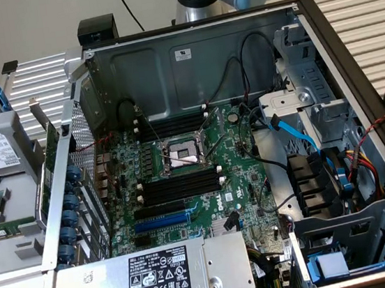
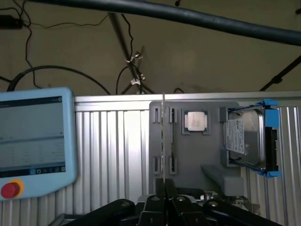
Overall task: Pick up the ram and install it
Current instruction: 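Pick up the ram and move it above insertion slot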
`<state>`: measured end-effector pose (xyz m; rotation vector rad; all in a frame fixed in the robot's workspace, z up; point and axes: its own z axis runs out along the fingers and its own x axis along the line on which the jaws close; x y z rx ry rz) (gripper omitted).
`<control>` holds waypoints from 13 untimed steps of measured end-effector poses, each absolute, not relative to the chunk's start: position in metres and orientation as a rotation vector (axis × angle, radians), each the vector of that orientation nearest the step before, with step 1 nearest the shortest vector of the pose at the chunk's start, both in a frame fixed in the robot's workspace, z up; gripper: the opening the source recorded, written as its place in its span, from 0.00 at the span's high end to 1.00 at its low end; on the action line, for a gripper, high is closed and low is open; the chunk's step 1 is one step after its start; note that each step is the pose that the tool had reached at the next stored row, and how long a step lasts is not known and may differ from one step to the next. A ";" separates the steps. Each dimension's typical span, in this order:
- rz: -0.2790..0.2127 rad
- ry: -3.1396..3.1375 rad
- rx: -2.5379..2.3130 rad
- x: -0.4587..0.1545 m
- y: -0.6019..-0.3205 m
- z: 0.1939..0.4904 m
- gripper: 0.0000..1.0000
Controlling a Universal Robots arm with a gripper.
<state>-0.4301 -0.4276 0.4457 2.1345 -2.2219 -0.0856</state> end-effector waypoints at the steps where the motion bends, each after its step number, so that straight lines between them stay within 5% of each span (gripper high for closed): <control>1: -0.086 -2.222 2.134 -0.428 -0.428 0.450 0.87; 13: -0.091 -2.221 2.134 -0.380 -0.428 0.486 0.87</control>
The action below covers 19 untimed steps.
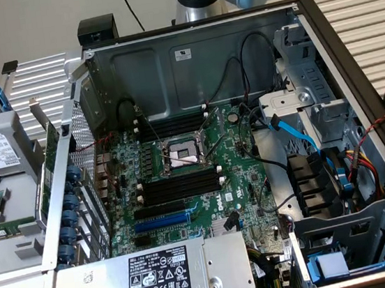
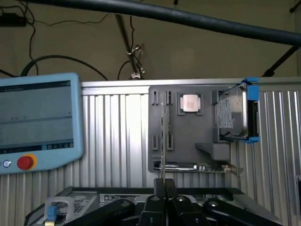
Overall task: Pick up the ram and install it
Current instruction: 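Pick up the ram and move it above insertion slot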
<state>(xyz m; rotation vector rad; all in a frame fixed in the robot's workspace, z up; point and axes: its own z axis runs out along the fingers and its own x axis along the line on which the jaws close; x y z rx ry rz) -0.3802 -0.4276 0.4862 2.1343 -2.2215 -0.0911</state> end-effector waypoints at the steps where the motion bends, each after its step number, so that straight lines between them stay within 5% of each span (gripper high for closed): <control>1: -0.092 -2.221 2.134 -0.375 -0.428 0.487 0.87; 19: -0.098 -2.219 2.132 -0.294 -0.428 0.489 0.87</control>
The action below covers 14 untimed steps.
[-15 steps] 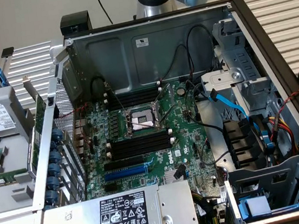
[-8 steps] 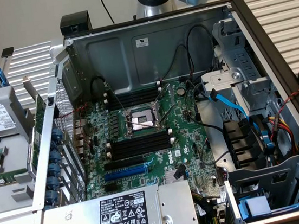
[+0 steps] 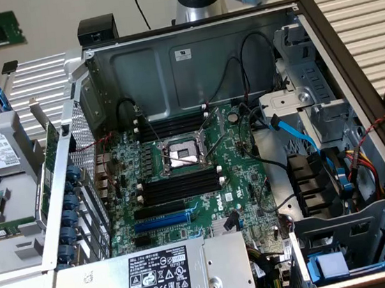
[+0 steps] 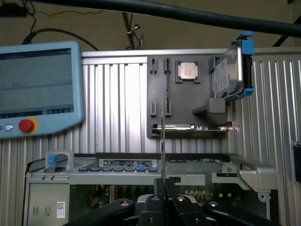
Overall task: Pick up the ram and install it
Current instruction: 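Pick up the ram and move it above insertion slot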
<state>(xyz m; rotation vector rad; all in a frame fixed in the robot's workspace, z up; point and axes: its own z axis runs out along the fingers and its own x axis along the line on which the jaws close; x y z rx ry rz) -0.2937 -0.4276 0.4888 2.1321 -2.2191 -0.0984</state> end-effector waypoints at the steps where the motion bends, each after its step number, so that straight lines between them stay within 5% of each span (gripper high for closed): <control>1: -0.099 -2.219 2.132 -0.289 -0.428 0.489 0.87; 14: -0.107 -2.215 2.128 -0.230 -0.428 0.489 0.87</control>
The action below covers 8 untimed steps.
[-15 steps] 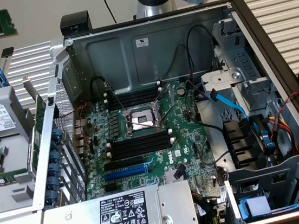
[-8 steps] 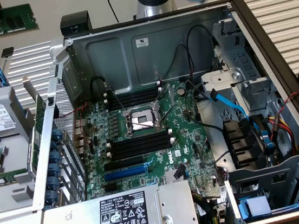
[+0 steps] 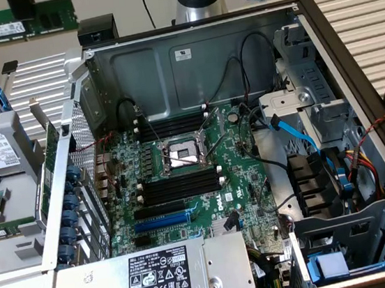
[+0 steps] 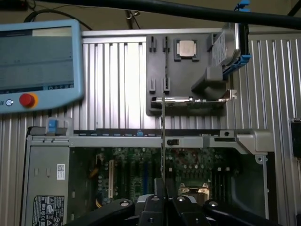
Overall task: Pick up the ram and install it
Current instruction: 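Pick up the ram and move it above insertion slot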
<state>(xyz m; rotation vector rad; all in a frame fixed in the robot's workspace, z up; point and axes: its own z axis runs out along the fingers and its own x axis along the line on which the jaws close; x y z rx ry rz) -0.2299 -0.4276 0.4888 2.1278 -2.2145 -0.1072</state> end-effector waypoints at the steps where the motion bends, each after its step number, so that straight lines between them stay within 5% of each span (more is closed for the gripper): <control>1: -0.108 -2.214 2.128 -0.225 -0.428 0.489 0.87; 8: -0.113 -2.212 2.125 -0.194 -0.428 0.489 0.87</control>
